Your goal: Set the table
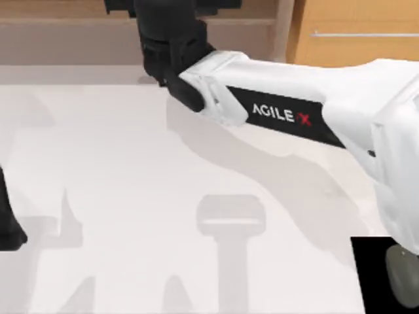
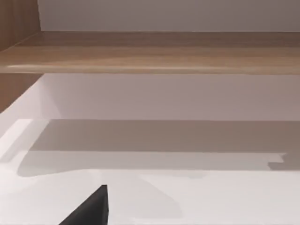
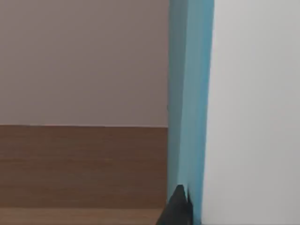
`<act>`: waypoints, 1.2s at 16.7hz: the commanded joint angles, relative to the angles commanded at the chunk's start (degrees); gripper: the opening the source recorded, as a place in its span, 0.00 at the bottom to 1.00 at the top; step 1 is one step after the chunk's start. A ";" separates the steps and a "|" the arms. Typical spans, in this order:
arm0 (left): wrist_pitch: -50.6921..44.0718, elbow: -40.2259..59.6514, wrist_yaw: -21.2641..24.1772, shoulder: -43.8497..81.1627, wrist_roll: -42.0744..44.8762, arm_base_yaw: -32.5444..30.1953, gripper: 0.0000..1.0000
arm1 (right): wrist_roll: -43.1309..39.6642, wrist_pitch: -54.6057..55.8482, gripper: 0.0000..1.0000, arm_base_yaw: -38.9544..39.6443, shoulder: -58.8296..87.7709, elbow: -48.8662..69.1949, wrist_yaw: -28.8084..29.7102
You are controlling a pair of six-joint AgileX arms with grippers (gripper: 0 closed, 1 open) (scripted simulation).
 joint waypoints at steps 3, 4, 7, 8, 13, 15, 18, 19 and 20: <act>0.00 0.00 0.00 0.00 0.00 0.00 1.00 | 0.04 1.16 0.00 1.18 -2.89 -4.17 1.10; 0.00 0.00 0.00 0.00 0.00 0.00 1.00 | 0.05 1.41 0.00 1.43 -3.42 -4.60 1.31; 0.00 0.00 0.00 0.00 0.00 0.00 1.00 | 0.15 1.28 0.00 1.12 -3.15 -4.43 1.16; 0.00 0.00 0.00 0.00 0.00 0.00 1.00 | 0.15 1.28 0.00 1.12 -3.15 -4.43 1.16; 0.00 0.00 0.00 0.00 0.00 0.00 1.00 | 0.84 3.15 0.00 0.95 -7.88 -11.12 -2.18; 0.00 0.00 0.00 0.00 0.00 0.00 1.00 | 1.75 4.65 0.00 0.87 -11.85 -16.99 -5.45; 0.00 0.00 0.00 0.00 0.00 0.00 1.00 | 4.01 7.32 0.00 0.56 -19.27 -27.76 -12.08; 0.00 0.00 0.00 0.00 0.00 0.00 1.00 | 5.02 8.23 0.00 0.34 -21.96 -31.75 -14.68; 0.00 0.00 0.00 0.00 0.00 0.00 1.00 | 6.21 9.12 0.00 -0.04 -24.67 -35.90 -17.46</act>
